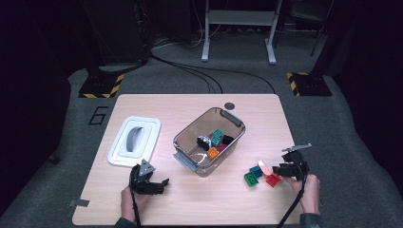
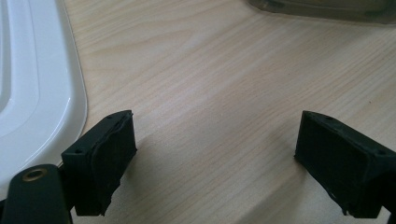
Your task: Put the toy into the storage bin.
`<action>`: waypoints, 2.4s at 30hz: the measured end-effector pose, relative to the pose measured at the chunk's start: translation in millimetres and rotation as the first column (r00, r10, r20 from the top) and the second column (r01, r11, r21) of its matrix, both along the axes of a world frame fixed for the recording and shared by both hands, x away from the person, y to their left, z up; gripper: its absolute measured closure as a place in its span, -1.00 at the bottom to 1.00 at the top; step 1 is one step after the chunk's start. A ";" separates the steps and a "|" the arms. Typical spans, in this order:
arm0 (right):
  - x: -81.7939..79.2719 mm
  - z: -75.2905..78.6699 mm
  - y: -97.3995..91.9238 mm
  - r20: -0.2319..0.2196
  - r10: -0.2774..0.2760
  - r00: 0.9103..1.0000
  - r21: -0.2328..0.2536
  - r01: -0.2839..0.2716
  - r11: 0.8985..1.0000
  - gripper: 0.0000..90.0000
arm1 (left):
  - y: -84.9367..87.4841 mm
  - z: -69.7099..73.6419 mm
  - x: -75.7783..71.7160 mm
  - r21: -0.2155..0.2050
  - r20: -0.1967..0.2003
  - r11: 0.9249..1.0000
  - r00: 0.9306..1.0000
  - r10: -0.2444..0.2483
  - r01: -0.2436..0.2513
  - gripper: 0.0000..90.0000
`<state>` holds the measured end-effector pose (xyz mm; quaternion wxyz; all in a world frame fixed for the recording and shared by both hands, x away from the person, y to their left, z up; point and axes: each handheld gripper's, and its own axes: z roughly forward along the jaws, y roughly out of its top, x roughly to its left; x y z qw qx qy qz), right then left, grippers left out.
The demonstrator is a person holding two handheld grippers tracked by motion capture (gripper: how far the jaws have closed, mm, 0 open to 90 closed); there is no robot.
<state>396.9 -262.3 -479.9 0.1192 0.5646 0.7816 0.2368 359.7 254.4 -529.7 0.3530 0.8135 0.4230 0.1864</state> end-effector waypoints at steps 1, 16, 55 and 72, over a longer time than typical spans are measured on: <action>0.4 -0.8 -0.3 -0.012 -0.005 1.000 0.000 0.005 1.000 0.35 | 0.0 0.0 0.0 0.000 0.000 1.000 1.000 0.000 0.000 -0.73; 1.7 6.0 -1.2 0.022 -0.040 0.999 0.038 0.039 0.998 0.48 | 0.0 0.0 0.0 0.000 0.000 1.000 1.000 0.000 0.000 -0.74; 38.3 46.4 54.8 0.226 0.072 0.972 0.103 -0.097 0.990 0.48 | 0.0 0.0 0.0 0.000 0.000 1.000 1.000 0.000 0.000 -0.73; 53.6 65.2 65.0 0.267 0.085 0.960 0.102 -0.116 0.988 0.48 | -0.3 -0.2 -0.1 -0.004 0.001 1.000 1.000 0.003 -0.003 -0.73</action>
